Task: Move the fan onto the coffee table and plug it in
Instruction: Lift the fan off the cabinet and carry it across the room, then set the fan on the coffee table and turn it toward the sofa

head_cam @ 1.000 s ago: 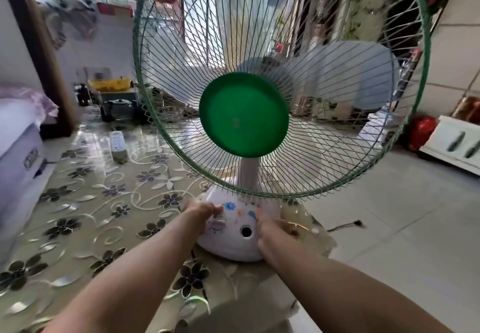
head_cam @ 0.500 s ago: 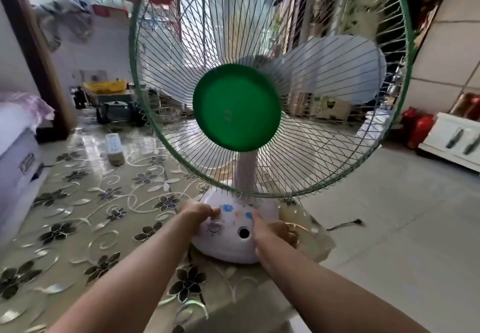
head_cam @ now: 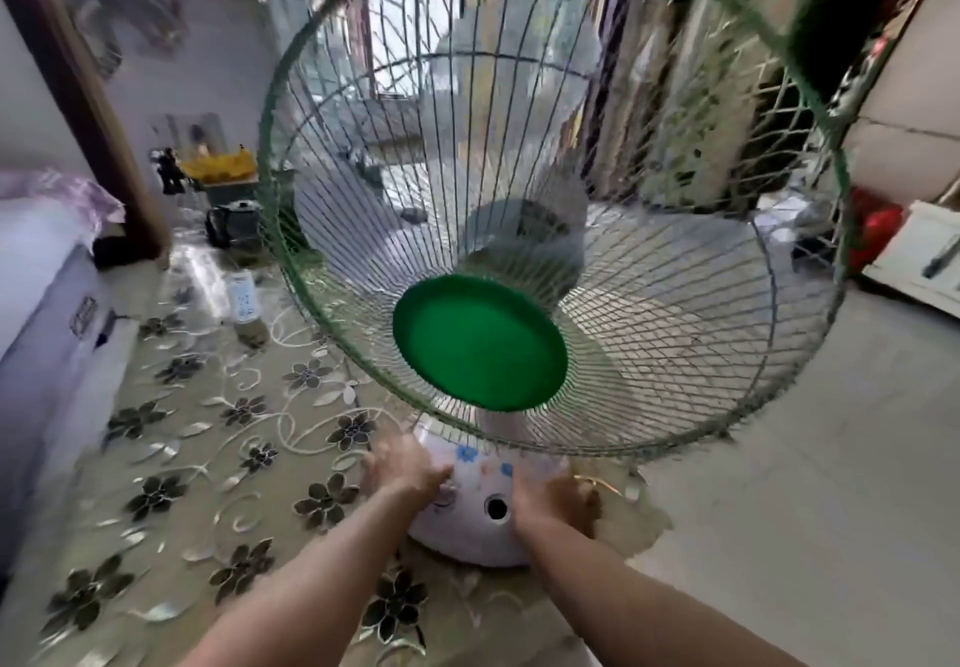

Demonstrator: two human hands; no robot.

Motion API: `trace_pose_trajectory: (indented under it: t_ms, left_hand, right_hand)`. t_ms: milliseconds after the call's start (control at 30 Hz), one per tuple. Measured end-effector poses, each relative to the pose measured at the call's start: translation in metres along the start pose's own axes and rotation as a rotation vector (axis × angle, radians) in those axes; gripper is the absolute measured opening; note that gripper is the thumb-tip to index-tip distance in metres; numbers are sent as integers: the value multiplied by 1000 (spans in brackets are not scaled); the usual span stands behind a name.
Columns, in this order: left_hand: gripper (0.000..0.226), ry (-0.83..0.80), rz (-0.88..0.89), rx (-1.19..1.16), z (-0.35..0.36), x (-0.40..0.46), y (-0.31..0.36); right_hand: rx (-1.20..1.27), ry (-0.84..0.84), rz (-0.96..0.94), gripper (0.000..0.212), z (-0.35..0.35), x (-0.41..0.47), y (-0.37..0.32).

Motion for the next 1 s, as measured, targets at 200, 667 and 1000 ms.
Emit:
trace_pose_trajectory:
  t_ms: [200, 667, 1000]
  left_hand:
    - [51, -63, 48, 218, -30, -42, 5]
    - [57, 3, 118, 192, -255, -201, 91]
    - [55, 298, 477, 315, -437, -310, 185]
  right_hand:
    - [-128, -105, 75, 75, -40, -42, 6]
    - [-237, -291, -138, 58, -289, -187, -44]
    - [-124, -33, -711, 56, -492, -284, -120]
Point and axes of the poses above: each hand's wrist, its own x-axis towards the middle knuckle, its own z-axis out of the palm, y = z × x, the point moved 8 cm from there along x, towards the middle knuckle, and after that the axes turned 12 degrees about y, right-handed, at the moved point
